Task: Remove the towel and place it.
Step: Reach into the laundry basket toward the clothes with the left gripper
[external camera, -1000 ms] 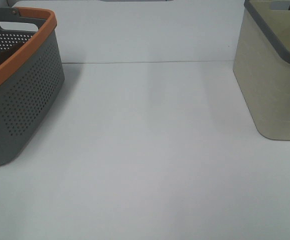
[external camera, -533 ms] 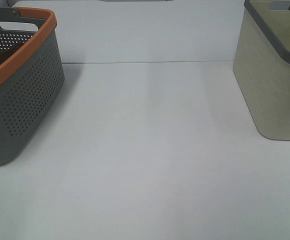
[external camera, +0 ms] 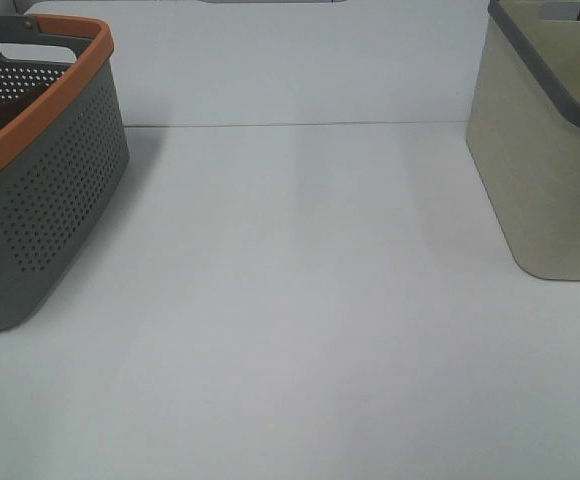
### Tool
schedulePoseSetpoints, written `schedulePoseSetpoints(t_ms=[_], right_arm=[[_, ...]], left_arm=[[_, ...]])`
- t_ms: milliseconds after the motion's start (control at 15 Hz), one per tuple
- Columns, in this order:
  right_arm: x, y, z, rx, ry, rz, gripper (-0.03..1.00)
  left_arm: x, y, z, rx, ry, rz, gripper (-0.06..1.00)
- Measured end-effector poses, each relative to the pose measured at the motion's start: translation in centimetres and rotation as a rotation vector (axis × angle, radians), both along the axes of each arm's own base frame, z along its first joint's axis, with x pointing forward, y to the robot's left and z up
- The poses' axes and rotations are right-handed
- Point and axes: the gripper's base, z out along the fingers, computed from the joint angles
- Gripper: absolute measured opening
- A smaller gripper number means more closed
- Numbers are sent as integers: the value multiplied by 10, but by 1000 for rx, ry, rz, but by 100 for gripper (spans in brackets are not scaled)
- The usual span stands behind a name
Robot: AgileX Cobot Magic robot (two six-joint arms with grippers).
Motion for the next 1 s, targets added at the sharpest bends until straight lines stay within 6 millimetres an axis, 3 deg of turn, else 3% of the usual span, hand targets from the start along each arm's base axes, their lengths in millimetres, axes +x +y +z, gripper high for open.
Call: schedulePoseSetpoints(t_ms=[200,467,533,600,733,1000], right_arm=[[0,0,0,0,0,0,78],[0,0,0,0,0,0,78],[0,0,0,0,0,0,78],[0,0,0,0,0,0,78],[0,0,0,0,0,0,78],[0,0,0,0,0,0,78]], left_arm=[[0,-1,20,35,97,-26,99],[35,-3,82,44,208,-61,99],[49,-3,96,62,227,-73,99],[89,-3,119,155,278,-140,99],[119,-3,131,218,311,-190,99],[204,-3,159,295,354,-251,96]])
